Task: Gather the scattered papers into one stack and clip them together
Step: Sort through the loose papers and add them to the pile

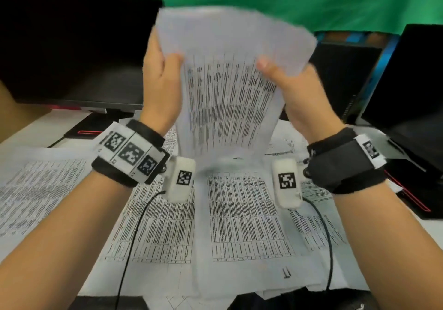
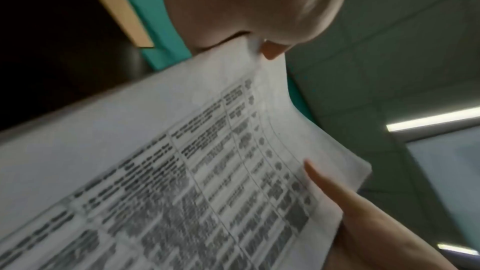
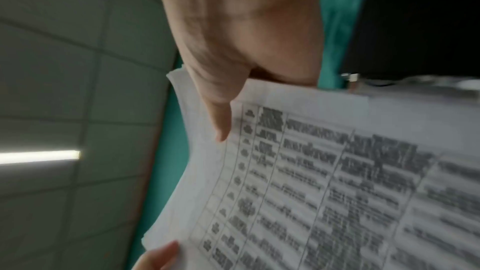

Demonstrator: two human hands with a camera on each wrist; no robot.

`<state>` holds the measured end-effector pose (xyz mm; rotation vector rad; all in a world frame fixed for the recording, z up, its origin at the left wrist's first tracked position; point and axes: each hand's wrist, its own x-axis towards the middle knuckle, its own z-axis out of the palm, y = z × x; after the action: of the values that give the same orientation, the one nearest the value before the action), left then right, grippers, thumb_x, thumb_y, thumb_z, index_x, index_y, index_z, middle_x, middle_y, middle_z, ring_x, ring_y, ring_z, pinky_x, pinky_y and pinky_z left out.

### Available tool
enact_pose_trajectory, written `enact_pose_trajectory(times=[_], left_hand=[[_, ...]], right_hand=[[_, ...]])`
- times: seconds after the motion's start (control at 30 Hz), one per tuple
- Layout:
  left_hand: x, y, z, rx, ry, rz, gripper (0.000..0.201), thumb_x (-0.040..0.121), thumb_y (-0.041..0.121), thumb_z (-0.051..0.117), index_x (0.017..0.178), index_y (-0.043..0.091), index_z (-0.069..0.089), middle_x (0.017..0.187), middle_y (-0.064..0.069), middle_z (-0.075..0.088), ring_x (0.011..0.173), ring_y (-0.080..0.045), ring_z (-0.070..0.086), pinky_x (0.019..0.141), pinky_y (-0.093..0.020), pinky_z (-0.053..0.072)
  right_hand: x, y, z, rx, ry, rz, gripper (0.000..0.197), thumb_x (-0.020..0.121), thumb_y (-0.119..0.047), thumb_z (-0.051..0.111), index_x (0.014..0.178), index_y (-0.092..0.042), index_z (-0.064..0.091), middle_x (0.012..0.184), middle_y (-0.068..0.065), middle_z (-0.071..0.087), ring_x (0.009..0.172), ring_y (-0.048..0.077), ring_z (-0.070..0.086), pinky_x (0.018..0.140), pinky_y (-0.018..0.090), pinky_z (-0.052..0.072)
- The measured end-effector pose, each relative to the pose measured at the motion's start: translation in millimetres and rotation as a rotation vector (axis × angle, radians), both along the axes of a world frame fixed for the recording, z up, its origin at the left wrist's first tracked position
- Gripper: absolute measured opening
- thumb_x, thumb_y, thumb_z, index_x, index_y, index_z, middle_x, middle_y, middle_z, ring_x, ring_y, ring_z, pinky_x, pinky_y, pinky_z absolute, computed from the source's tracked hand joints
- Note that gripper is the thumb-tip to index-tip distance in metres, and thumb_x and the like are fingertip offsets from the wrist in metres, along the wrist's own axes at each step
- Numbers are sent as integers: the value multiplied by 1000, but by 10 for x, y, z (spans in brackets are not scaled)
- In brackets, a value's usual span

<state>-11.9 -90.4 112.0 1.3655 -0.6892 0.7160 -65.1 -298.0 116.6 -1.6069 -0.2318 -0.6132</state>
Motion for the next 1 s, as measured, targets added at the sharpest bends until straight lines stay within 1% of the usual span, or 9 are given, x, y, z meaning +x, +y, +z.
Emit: enact_pose_trajectory(times=[0.17,0.3,0.37,0.5,0.57,0.7,0.83,0.97,1.0], left_hand=[[139,27,-681,202,669,14,21,100,31,29,109,22,46,99,15,45,101,-9,41,91,-28,32],[5,-241,-532,-22,328,218,16,97,-1,26,91,9,37,71,10,36,55,8,40,56,-7,33],[-11,-270,-471,-92,209,213,19,95,-3,26,89,10,38,71,11,37,53,9,40,53,-6,34],[73,-93,-767,192,556,104,33,101,12,23,130,5,36,87,22,38,71,11,45,60,-4,35],[64,-97,-946,227,649,148,23,98,10,25,115,8,40,81,11,42,71,-7,43,60,-20,36],[56,-221,-995,-137,559,186,27,93,-5,28,88,17,43,74,8,40,54,8,42,50,-5,34],[193,-114,-1266,-77,902,60,24,95,9,26,89,17,48,82,3,43,73,-8,41,72,-22,37],[278,-112,-1308,-178,875,103,36,90,9,31,120,7,51,123,-7,54,112,-18,49,103,-35,37],[279,-119,-1322,-188,884,94,29,92,11,31,108,8,54,114,-5,55,104,-15,50,99,-34,38]], right_hand=[[59,-143,-744,65,335,-5,46,87,-36,70,126,-12,64,114,2,74,106,19,70,102,50,50],[186,80,-623,256,143,-56,57,84,-35,75,133,-11,58,122,3,70,116,20,65,105,46,48],[224,101,-549,315,65,-57,66,80,-37,79,135,-12,55,123,3,70,116,19,65,105,44,48],[109,58,-823,166,376,36,87,56,-63,85,129,-21,61,122,-2,70,118,19,64,108,50,44],[74,117,-975,112,447,53,78,56,-65,84,119,-25,67,117,-3,72,115,19,66,107,50,44],[114,285,-958,205,311,-58,26,82,-36,76,105,-28,68,110,-4,74,108,12,68,101,37,51],[73,281,-1230,179,492,46,64,67,-45,82,124,-23,62,119,-3,71,115,15,64,109,46,44],[120,256,-1309,212,528,65,42,73,-32,82,110,-26,65,104,-8,75,100,7,70,101,39,50],[128,259,-1324,206,558,88,47,69,-33,85,111,-25,65,105,-8,76,102,8,70,102,40,49]])
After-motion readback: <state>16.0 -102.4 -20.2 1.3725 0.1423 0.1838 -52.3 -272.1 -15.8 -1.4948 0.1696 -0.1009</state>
